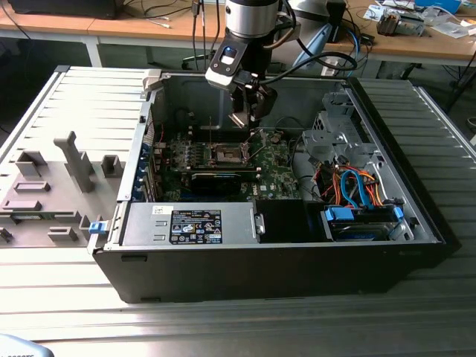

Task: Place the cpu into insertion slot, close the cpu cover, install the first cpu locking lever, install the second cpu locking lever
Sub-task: 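Place the cpu into insertion slot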

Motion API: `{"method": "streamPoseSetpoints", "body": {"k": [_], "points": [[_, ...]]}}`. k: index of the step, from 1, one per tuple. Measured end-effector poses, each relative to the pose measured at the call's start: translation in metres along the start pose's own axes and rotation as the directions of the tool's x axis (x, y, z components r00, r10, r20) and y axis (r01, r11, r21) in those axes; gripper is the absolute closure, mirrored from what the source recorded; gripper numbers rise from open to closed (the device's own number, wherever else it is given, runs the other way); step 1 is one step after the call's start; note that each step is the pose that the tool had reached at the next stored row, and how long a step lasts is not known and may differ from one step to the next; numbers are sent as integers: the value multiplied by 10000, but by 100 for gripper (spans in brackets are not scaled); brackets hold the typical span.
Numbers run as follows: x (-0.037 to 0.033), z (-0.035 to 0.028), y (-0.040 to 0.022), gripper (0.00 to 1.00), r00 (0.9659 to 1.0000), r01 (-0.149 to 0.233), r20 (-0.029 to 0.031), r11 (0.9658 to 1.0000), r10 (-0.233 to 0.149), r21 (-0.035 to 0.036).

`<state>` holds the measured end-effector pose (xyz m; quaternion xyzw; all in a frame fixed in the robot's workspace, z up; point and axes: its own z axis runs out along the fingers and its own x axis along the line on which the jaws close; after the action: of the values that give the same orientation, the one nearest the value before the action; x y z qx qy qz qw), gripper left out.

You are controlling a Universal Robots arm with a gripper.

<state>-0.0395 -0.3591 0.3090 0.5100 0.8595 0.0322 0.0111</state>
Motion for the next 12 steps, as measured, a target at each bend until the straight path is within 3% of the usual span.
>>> {"method": "streamPoseSetpoints", "body": {"k": [12], "points": [[0, 1, 0, 45, 9996, -283, 19, 9996, 283, -4]]}}
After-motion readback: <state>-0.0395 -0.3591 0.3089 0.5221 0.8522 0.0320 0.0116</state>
